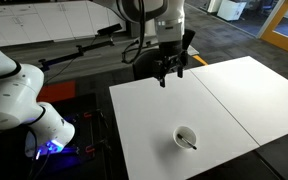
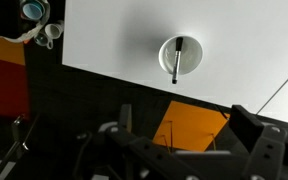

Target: Remove the marker from the bowl and put it on the table

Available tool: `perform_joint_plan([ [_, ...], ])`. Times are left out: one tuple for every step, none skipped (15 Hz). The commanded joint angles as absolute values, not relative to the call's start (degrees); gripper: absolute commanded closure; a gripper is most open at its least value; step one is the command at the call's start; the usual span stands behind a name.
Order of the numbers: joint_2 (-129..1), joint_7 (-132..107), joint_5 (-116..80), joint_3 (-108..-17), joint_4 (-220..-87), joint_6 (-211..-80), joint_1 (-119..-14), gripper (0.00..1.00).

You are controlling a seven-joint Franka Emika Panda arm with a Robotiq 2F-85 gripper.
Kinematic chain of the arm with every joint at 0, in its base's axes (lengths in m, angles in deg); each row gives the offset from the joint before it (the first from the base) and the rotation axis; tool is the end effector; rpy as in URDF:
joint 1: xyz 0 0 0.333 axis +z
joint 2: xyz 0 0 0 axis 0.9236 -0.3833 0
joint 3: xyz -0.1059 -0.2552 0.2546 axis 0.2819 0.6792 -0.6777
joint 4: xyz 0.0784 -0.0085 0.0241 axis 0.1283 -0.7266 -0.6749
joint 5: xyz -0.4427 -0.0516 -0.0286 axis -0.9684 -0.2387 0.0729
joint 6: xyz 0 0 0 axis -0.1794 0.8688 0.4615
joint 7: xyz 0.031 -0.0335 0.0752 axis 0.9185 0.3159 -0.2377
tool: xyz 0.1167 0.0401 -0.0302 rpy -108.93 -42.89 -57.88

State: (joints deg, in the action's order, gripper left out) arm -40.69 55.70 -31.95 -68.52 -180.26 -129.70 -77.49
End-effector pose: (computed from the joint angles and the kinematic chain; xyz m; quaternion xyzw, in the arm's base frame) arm 0.5693 -0.1008 0.5094 0.7925 -0.5924 0.1176 0.0847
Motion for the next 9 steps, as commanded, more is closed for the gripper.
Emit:
perform_joint_plan([
  [-45.7,61.2,-35.9,-66.3,-178.1,-132.8,-76.7,0.0],
  [-47.1,62.1,-36.9,-65.6,-178.0,-133.7,-76.6,0.0],
  [-48.1,63.1,-37.9,-65.0,-177.9,-134.2,-76.4,0.0],
  [-49.3,64.0,-38.9,-64.4,-177.8,-135.0,-76.3,0.0],
  [-50.4,64.5,-39.6,-63.9,-177.7,-135.3,-76.1,0.0],
  [-51.6,64.9,-40.2,-63.2,-177.4,-135.7,-75.9,0.0],
  [-52.5,64.6,-40.5,-62.7,-177.2,-135.4,-75.7,0.0],
  [-53.2,63.3,-40.0,-62.3,-177.3,-135.6,-75.5,0.0],
  [-53.4,61.7,-39.7,-62.0,-177.4,-135.4,-75.3,0.0],
])
